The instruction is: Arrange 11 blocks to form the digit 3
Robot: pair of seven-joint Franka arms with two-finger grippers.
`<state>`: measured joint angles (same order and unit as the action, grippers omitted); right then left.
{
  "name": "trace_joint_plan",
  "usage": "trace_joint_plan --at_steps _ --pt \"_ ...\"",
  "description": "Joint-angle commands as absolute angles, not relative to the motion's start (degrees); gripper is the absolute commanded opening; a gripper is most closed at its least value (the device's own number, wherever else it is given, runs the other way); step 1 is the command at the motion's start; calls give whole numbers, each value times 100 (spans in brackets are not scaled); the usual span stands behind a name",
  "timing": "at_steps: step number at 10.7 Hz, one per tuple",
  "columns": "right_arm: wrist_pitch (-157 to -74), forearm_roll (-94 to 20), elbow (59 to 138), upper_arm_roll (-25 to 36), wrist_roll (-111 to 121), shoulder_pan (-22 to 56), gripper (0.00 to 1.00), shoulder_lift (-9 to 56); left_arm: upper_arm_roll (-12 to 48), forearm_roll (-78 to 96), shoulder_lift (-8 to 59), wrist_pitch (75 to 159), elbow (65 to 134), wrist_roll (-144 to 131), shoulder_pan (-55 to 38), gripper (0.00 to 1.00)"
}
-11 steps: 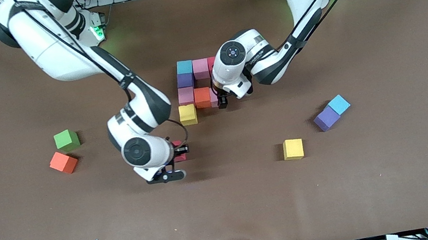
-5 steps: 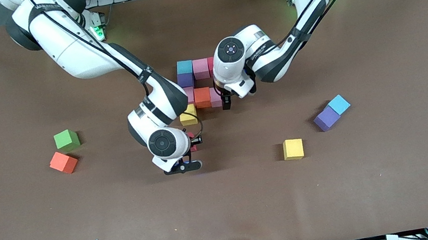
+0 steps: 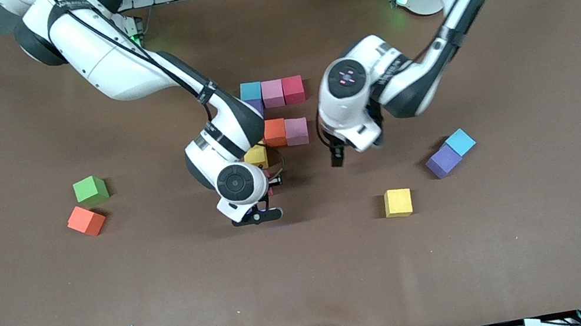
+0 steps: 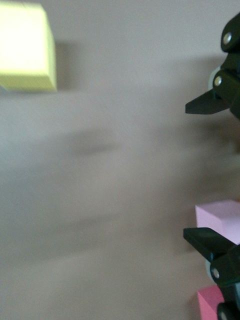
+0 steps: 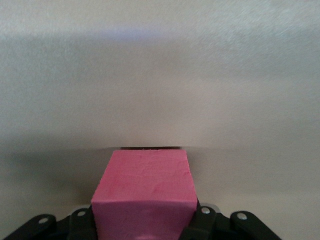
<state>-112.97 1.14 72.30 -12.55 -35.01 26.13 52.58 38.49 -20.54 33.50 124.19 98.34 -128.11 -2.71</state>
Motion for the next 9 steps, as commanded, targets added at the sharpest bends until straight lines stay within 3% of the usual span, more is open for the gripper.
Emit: trace_joint_plan --at_steps 1,7,9 --pt "-11619 167 7822 -1239 -3560 2619 34 4896 3867 -1970 3637 12217 9249 -12053 226 100" --pt "-11671 246 8261 -1239 -3533 2610 34 4605 3157 -1468 4587 12042 8175 -11303 422 100" --pt "-11812 246 8419 -1239 -3533 2602 34 4509 3120 -1485 4719 12041 8130 -11128 422 100"
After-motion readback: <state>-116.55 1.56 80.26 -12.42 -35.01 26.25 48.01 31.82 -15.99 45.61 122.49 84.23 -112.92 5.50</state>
